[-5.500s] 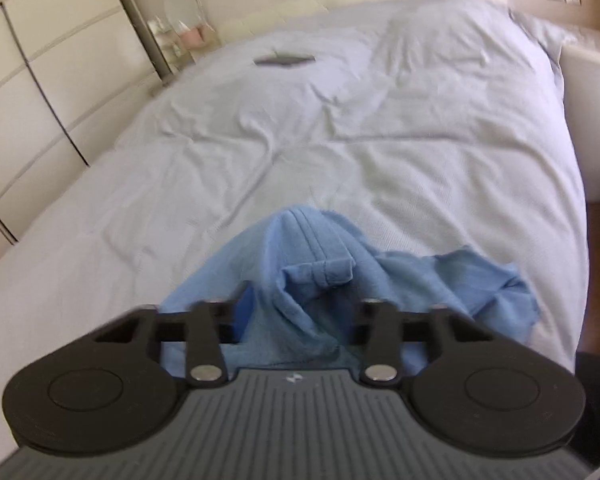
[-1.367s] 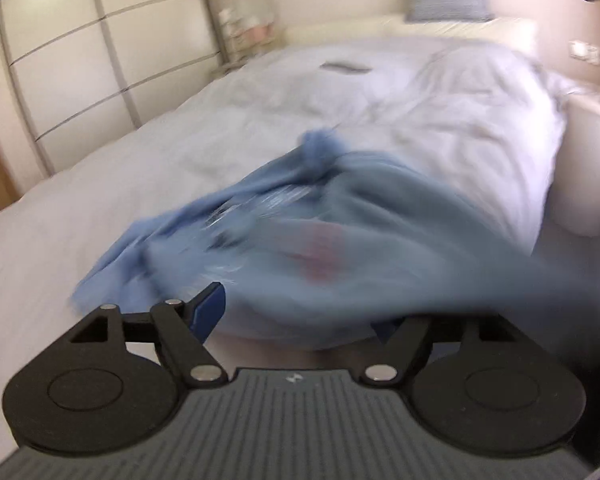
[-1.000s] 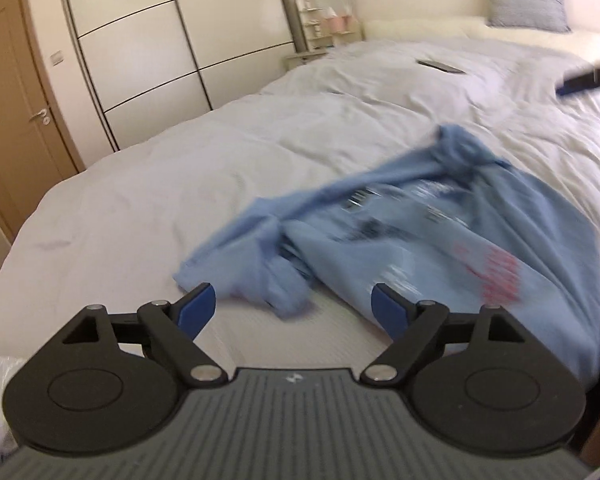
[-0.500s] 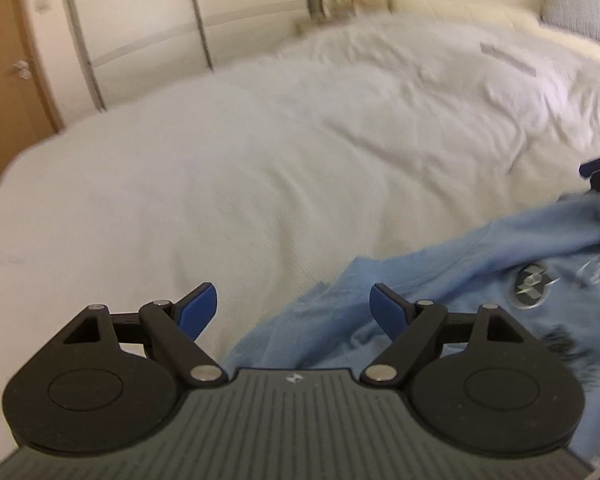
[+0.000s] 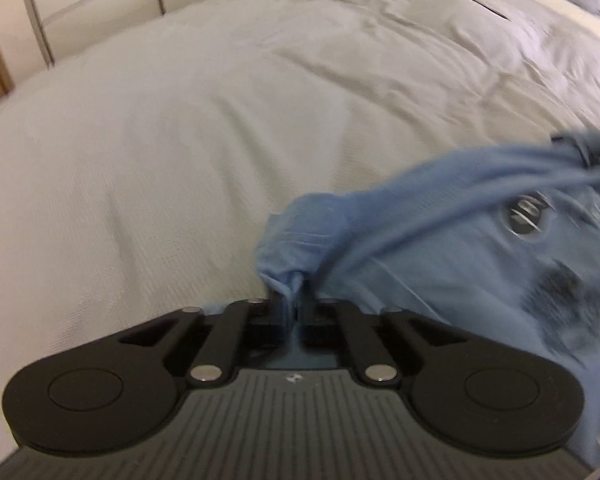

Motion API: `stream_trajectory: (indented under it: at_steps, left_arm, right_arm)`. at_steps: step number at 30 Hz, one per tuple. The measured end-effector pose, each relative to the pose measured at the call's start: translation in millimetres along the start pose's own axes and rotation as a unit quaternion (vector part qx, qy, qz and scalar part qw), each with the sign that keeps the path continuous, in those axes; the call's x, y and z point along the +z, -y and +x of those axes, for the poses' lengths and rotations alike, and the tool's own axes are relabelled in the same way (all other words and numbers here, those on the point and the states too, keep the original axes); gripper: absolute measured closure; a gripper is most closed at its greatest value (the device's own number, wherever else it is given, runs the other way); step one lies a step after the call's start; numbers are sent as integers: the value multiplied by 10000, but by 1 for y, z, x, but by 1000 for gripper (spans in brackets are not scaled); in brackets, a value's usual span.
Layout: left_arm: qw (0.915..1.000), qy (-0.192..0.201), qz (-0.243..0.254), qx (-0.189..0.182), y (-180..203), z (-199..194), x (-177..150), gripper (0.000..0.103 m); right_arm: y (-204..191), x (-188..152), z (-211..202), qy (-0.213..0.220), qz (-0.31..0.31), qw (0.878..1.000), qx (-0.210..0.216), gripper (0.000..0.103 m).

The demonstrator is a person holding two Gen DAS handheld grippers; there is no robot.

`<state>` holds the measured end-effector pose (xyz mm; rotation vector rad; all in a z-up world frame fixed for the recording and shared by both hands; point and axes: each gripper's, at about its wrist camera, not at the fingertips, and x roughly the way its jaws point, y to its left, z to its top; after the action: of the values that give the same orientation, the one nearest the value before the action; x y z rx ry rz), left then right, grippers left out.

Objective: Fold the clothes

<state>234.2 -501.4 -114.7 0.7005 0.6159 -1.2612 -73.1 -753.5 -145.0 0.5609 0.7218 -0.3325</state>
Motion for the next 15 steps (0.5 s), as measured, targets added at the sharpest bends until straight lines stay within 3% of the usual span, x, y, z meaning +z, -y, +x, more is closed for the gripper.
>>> stream_trajectory:
  at_steps: [3, 6, 11, 15]
  left_arm:
    - [9981, 562, 142, 209, 19, -47, -3, 101]
    - [9906, 1276, 220, 446, 30, -97, 6, 101]
    - [9699, 2221, 231, 970, 22, -139, 62, 101]
    - [9562, 2561, 221, 1398, 10, -121, 117, 100]
  right_arm:
    - [-15, -8, -24, 382, -283, 9988, -116, 89]
    - [-37, -9, -54, 1004, -937, 9885, -637, 89]
    - [-66, 17, -103, 2430, -1785, 9449, -1278, 90]
    - [-80, 70, -108, 3372, -2227, 9001, -1627, 90]
